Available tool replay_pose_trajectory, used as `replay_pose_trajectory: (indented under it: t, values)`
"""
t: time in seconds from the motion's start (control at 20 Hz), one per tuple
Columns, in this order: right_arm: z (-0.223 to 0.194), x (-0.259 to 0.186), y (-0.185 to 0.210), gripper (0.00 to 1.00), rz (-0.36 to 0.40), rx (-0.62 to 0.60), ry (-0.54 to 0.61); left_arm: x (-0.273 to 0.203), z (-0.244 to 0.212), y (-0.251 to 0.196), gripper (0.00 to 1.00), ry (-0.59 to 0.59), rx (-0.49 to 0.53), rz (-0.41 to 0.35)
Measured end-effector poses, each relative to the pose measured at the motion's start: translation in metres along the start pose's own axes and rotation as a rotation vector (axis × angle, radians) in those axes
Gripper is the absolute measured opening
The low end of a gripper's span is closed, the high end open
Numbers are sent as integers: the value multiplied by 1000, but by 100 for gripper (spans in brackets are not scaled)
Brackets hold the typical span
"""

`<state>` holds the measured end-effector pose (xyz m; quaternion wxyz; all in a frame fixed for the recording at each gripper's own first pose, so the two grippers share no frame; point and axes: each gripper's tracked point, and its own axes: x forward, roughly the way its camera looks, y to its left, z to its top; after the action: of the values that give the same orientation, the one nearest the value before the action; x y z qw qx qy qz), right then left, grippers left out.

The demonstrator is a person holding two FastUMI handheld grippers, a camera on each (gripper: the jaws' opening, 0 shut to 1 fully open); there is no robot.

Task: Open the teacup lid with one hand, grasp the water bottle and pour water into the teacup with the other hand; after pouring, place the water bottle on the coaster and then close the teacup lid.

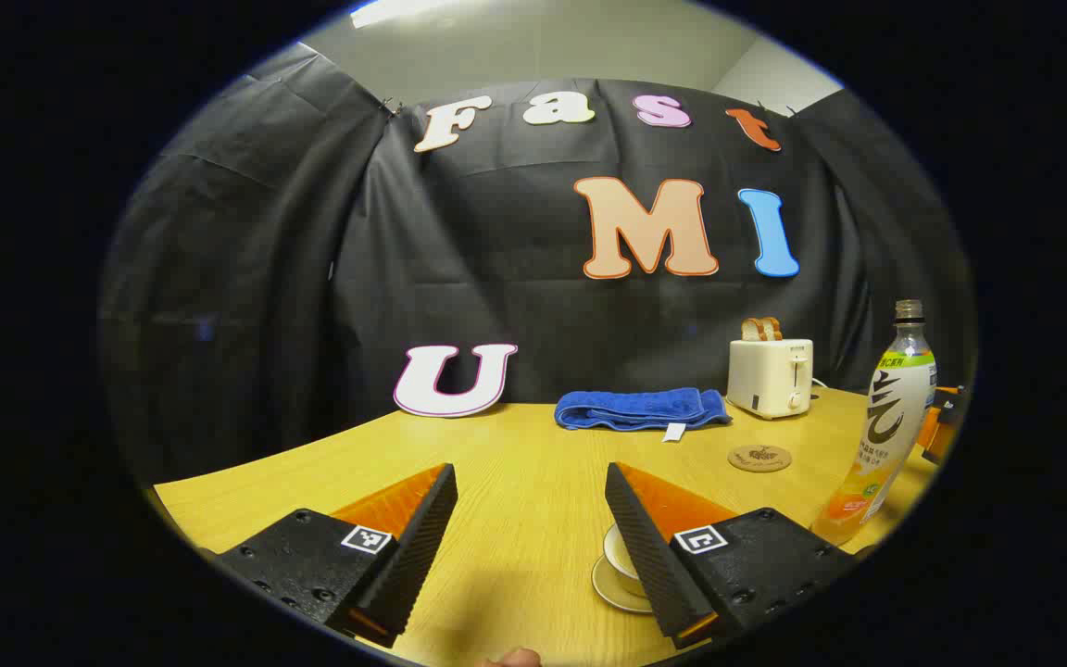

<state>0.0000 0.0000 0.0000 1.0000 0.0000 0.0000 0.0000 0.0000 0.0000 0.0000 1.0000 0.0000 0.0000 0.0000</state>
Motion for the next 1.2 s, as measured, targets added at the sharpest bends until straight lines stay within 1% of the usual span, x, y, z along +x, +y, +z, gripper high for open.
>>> replay_pose_trajectory:
  t: [0.15, 0.2, 0.25, 0.3, 0.35, 0.5, 0.55, 0.6, 0.85, 0.9, 0.95, 1.0, 1.2]
  values:
    - [0, 1, 1, 94, 3, 0, 0, 0, 0, 0, 94, -1, 0, 3]
    - [0, 1, 0, 98, 3, 0, 0, 0, 0, 0, 94, -1, 0, 3]
    - [-1, 1, 1, 94, 4, 0, 1, 0, 0, 1, 94, -1, 0, 3]
    - [0, 2, 2, 98, 7, 0, 1, 0, 0, 0, 94, -2, 0, 3]
    - [0, 2, 2, 94, 10, 1, 1, 1, 0, 0, 94, -1, 1, 1]
    - [0, 2, 2, 94, 11, 1, 1, 0, -1, -1, 94, -1, 1, -1]
    - [-1, 2, 2, 98, 12, 1, 1, 0, 0, -1, 94, -2, 1, -1]
    - [0, 2, 3, 94, 15, 1, 1, 0, 0, -1, 94, -2, 1, -1]
    - [0, 2, 3, 94, 16, 1, 2, 0, 0, -2, 94, -2, 1, -3]
    - [0, 2, 3, 98, 16, 1, 1, 0, 0, -1, 94, -2, 0, -4]
    - [0, 1, 2, 98, 15, 1, 2, 1, 1, -2, 94, -3, 0, -6]
    - [0, 1, 2, 94, 16, 1, 2, 1, 0, -2, 94, -2, 0, -6]
    - [0, 1, 2, 94, 15, 1, 2, 1, 1, -6, 94, -5, -1, -24]
